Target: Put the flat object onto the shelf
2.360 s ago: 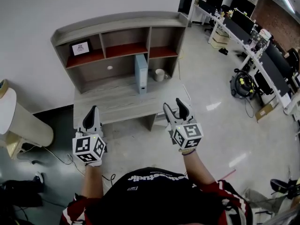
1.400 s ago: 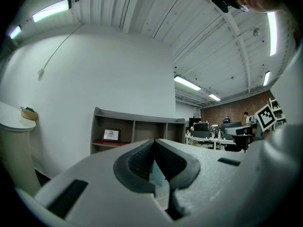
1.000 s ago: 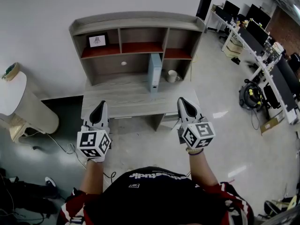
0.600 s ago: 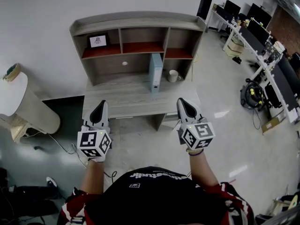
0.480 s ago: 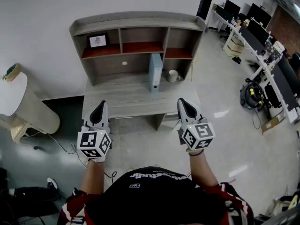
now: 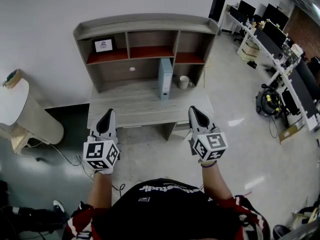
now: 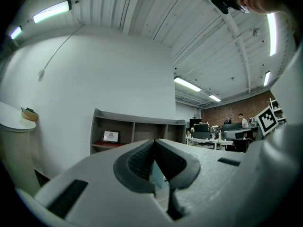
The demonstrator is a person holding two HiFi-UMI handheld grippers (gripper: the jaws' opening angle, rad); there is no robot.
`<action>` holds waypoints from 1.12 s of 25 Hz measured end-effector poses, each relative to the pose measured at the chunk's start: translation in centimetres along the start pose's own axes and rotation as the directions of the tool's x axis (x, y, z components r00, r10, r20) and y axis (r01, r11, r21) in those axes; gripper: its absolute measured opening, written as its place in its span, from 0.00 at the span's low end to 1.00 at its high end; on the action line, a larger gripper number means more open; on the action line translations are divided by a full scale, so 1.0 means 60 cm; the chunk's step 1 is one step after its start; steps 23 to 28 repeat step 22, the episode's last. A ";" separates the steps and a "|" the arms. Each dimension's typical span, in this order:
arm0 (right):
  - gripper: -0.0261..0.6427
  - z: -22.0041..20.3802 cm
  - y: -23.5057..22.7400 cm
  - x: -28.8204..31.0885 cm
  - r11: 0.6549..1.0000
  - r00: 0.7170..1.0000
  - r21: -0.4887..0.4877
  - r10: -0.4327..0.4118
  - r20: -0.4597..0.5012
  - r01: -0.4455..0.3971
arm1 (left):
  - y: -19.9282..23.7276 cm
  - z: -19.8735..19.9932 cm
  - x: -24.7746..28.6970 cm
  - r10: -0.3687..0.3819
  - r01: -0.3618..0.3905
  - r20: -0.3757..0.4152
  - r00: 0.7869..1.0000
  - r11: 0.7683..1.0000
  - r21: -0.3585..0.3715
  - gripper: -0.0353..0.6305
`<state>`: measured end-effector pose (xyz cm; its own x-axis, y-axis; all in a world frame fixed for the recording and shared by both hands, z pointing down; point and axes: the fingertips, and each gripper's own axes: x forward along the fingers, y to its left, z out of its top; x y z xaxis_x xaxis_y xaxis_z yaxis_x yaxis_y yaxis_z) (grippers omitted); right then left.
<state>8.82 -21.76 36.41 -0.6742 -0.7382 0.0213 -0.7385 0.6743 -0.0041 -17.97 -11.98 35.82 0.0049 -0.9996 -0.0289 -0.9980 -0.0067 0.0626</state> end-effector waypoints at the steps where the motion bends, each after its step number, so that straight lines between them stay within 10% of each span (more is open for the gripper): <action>1: 0.04 0.000 0.000 0.000 1.000 1.000 0.003 0.000 0.000 0.000 | 0.000 0.001 0.001 0.000 0.000 0.000 1.000 1.000 -0.001 0.06; 28: 0.04 -0.004 -0.005 0.007 1.000 1.000 0.018 0.004 -0.008 -0.004 | -0.004 0.003 0.006 0.000 0.000 0.006 1.000 1.000 -0.016 0.06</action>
